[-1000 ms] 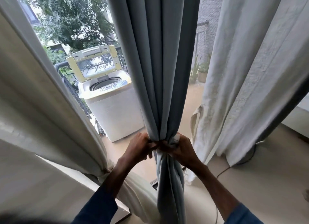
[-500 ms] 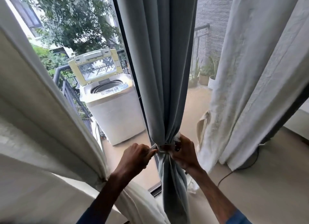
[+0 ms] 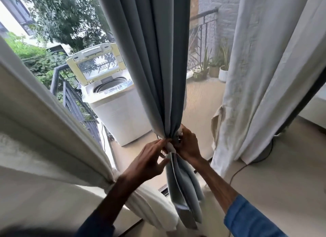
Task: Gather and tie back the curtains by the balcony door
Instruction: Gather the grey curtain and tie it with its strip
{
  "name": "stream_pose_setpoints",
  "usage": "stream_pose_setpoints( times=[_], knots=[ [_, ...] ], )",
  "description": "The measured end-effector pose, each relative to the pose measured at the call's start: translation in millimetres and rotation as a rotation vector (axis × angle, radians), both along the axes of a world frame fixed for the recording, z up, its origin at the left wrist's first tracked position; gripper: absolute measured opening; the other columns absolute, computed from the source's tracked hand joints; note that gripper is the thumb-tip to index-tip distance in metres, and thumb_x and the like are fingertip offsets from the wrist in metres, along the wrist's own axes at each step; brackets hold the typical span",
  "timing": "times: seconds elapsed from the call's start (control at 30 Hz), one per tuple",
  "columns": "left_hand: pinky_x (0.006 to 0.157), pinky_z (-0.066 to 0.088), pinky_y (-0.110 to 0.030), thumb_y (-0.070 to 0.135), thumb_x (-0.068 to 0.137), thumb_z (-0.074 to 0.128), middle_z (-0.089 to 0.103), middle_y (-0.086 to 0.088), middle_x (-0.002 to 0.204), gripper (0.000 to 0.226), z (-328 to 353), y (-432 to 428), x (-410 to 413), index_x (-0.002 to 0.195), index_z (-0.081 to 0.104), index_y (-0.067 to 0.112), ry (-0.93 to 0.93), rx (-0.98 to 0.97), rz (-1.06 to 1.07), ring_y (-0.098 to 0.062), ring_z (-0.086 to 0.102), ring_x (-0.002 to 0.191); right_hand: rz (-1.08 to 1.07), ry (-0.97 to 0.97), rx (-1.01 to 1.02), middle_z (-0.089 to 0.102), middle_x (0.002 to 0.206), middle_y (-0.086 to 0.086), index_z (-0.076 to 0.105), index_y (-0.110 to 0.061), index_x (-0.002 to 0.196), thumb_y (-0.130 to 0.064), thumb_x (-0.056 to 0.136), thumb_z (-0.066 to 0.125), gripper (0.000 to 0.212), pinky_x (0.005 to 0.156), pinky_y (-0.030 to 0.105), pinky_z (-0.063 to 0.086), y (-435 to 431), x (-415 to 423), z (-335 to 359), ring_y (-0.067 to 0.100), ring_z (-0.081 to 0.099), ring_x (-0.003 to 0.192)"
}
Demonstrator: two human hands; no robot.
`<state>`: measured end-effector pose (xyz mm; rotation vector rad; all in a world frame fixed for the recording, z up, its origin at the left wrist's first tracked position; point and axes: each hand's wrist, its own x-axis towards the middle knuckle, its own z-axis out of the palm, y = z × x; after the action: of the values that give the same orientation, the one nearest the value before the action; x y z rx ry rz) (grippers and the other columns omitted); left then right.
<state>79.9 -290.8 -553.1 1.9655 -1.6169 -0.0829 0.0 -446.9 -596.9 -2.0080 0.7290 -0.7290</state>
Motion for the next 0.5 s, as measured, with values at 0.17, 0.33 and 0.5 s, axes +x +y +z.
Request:
stream_pose_setpoints(
  times=[0.17,0.33,0.5],
  knots=[
    [0.067,0.054,-0.029,0.027,0.093,0.070,0.069,0.013,0.096,0.011,14,-3,2,0.101,0.071,0.034,-0.094,-0.046,0.099,-0.007,0.064,0.083,0.046,0.020,0.007,0.076,0.084,-0.002,0.058,-0.022,0.102,-0.033,0.075,0.083,0.039,0.069,0.037,0.057,4,1,0,0.024,0.076,0.086],
    [0.056,0.042,-0.023,0.047,0.087,0.068,0.059,0.007,0.106,0.014,22,1,-7,0.097,0.074,0.040,-0.408,-0.021,0.294,-0.016,0.053,0.100,0.050,0.033,0.000,0.076,0.085,-0.002,0.057,-0.020,0.104,-0.040,0.071,0.074,0.042,0.070,0.041,0.058,7,2,1,0.029,0.074,0.087],
    [0.066,0.054,-0.030,0.047,0.087,0.070,0.069,0.016,0.104,0.014,23,5,-3,0.099,0.077,0.042,-0.299,-0.039,0.254,-0.010,0.061,0.096,0.078,0.036,-0.021,0.076,0.087,0.001,0.059,-0.015,0.110,-0.035,0.069,0.073,0.048,0.071,0.041,0.057,8,1,2,0.032,0.072,0.087]
  ],
)
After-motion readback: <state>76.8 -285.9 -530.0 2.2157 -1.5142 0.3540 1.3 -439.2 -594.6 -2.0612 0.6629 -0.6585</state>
